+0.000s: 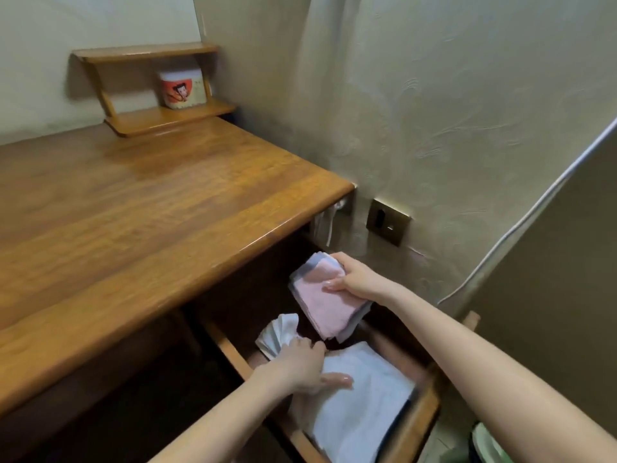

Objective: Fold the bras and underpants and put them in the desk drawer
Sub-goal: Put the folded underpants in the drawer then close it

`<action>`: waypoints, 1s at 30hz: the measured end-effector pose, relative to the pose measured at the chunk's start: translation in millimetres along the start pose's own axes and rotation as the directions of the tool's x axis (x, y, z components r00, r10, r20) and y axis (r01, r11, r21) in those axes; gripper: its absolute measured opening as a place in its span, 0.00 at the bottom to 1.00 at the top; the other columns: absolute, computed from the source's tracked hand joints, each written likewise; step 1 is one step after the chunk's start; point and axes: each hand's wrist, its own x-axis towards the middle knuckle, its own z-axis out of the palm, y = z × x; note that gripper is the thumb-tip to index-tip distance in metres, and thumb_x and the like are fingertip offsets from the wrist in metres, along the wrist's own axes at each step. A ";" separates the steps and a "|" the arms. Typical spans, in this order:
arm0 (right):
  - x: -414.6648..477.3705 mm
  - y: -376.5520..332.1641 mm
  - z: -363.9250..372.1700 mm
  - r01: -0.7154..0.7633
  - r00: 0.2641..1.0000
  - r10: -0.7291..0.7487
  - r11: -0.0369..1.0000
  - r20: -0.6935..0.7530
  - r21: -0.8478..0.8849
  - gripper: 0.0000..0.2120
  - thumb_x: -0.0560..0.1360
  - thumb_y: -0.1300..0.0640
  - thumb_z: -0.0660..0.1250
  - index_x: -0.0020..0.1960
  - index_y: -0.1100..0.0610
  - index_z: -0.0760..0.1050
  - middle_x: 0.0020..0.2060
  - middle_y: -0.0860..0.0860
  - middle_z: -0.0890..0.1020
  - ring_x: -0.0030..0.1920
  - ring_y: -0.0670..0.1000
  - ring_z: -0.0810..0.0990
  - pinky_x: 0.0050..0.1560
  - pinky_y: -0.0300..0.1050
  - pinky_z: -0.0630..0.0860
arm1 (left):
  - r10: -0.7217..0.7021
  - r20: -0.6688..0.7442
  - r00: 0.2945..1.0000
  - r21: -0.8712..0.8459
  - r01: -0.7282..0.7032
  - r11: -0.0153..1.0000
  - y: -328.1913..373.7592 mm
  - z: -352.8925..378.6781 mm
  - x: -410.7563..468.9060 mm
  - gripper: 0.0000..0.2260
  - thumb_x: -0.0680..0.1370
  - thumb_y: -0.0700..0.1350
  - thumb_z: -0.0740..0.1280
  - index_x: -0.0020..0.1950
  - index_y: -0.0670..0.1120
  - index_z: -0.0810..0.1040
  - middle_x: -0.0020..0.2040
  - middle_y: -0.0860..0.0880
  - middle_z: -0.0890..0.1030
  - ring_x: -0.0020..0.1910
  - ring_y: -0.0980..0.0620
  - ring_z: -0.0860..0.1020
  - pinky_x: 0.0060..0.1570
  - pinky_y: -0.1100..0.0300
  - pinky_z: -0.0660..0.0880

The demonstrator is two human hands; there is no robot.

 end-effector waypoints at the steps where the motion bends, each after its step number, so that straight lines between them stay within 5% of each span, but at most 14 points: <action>1: 2.0 -0.3 5.0 0.008 0.999 -0.008 1.000 0.037 0.011 0.23 0.71 0.55 0.70 0.64 0.51 0.68 0.57 0.53 0.77 0.59 0.54 0.75 0.63 0.53 0.70 | -0.020 0.039 0.999 0.009 0.020 1.000 -0.3 0.9 -2.8 0.38 0.73 0.69 0.57 0.72 0.42 0.63 0.70 0.38 0.66 0.69 0.40 0.63 0.68 0.47 0.59; 3: 2.1 3.6 14.7 -0.006 0.990 0.009 1.000 0.139 -0.019 0.25 0.74 0.54 0.69 0.68 0.50 0.65 0.61 0.53 0.75 0.60 0.53 0.74 0.63 0.50 0.69 | -0.052 0.048 0.997 0.051 0.050 0.997 0.2 2.4 -7.3 0.38 0.73 0.70 0.56 0.75 0.46 0.59 0.74 0.39 0.61 0.73 0.38 0.56 0.71 0.43 0.53; 5: -0.3 14.7 24.1 0.039 0.989 -0.002 0.968 0.148 -0.249 0.33 0.74 0.54 0.68 0.74 0.50 0.57 0.66 0.55 0.72 0.61 0.54 0.74 0.61 0.48 0.70 | -0.069 0.033 0.997 0.076 0.066 0.995 1.5 2.8 -10.1 0.37 0.72 0.71 0.55 0.75 0.50 0.59 0.76 0.40 0.58 0.75 0.37 0.50 0.71 0.40 0.50; 8: -11.2 22.5 34.8 0.270 0.943 -0.327 0.621 0.071 -0.736 0.31 0.76 0.55 0.62 0.75 0.48 0.54 0.69 0.55 0.68 0.61 0.55 0.73 0.57 0.46 0.73 | -0.083 0.055 0.995 0.057 0.080 0.995 -0.3 -1.8 -9.5 0.36 0.72 0.70 0.57 0.75 0.52 0.59 0.76 0.39 0.56 0.76 0.38 0.46 0.72 0.41 0.50; 11: -20.1 4.8 27.1 0.457 0.772 -0.623 0.407 0.125 -0.791 0.19 0.77 0.52 0.54 0.67 0.49 0.69 0.63 0.55 0.73 0.57 0.55 0.74 0.53 0.46 0.74 | -0.057 -0.143 0.988 0.035 0.063 0.997 -8.3 -9.6 -1.9 0.32 0.73 0.67 0.59 0.70 0.48 0.67 0.70 0.40 0.67 0.70 0.41 0.63 0.66 0.48 0.64; 14: -17.7 6.2 18.5 0.470 0.866 -0.424 0.507 0.266 -0.723 0.19 0.75 0.54 0.60 0.66 0.47 0.70 0.63 0.53 0.70 0.57 0.55 0.73 0.46 0.43 0.72 | -0.016 -0.396 0.918 0.177 0.094 0.980 -24.0 -12.7 11.7 0.30 0.74 0.65 0.60 0.68 0.46 0.69 0.67 0.45 0.71 0.65 0.47 0.68 0.61 0.52 0.67; 16: -16.4 16.4 20.9 0.422 0.906 -0.220 0.536 0.361 -0.731 0.28 0.73 0.57 0.67 0.70 0.44 0.64 0.67 0.52 0.66 0.62 0.55 0.70 0.47 0.43 0.74 | -0.072 -0.280 0.957 0.195 0.130 0.972 -35.2 -8.0 22.0 0.35 0.74 0.65 0.60 0.73 0.44 0.63 0.74 0.44 0.63 0.72 0.45 0.60 0.68 0.48 0.61; 19: -18.6 28.1 24.9 0.392 0.914 -0.159 0.578 0.372 -0.716 0.35 0.72 0.62 0.68 0.73 0.43 0.60 0.73 0.49 0.61 0.68 0.53 0.64 0.51 0.42 0.73 | -0.185 -0.080 0.979 0.139 0.195 0.971 -45.7 -1.3 30.1 0.40 0.74 0.66 0.60 0.76 0.43 0.54 0.77 0.42 0.53 0.76 0.42 0.54 0.72 0.46 0.56; 22: -29.1 23.9 9.6 0.326 0.941 -0.210 0.768 0.264 -0.552 0.32 0.70 0.57 0.70 0.71 0.44 0.65 0.70 0.48 0.67 0.67 0.51 0.68 0.61 0.47 0.73 | -0.125 -0.267 0.956 0.109 0.159 0.981 -34.8 -8.8 11.7 0.34 0.75 0.63 0.62 0.73 0.43 0.61 0.73 0.43 0.63 0.72 0.44 0.62 0.70 0.50 0.61; 25: -56.6 15.1 -19.2 0.258 0.963 -0.270 0.927 -0.009 -0.273 0.23 0.71 0.58 0.70 0.65 0.46 0.74 0.61 0.48 0.77 0.59 0.48 0.76 0.60 0.48 0.74 | 0.136 -0.592 0.795 -0.067 -0.217 0.974 -4.0 -10.7 -38.2 0.20 0.77 0.57 0.61 0.66 0.49 0.69 0.64 0.51 0.73 0.63 0.55 0.69 0.63 0.59 0.68; 28: -92.2 19.9 -44.8 0.106 0.951 -0.182 0.951 -0.250 -0.291 0.16 0.73 0.54 0.70 0.60 0.45 0.76 0.57 0.46 0.80 0.57 0.48 0.76 0.60 0.49 0.74 | 0.489 -0.460 0.741 -0.258 -0.639 0.725 36.0 11.3 -90.7 0.17 0.78 0.57 0.61 0.66 0.56 0.68 0.63 0.57 0.72 0.62 0.63 0.68 0.63 0.66 0.66; 30: -113.8 31.3 -53.5 -0.070 0.909 -0.095 0.925 -0.406 -0.374 0.15 0.74 0.51 0.68 0.61 0.46 0.76 0.59 0.48 0.79 0.60 0.51 0.74 0.62 0.51 0.71 | 0.636 -0.372 0.676 -0.138 -0.718 0.682 52.3 44.4 -99.6 0.20 0.80 0.53 0.59 0.71 0.62 0.58 0.69 0.58 0.64 0.68 0.61 0.65 0.68 0.65 0.61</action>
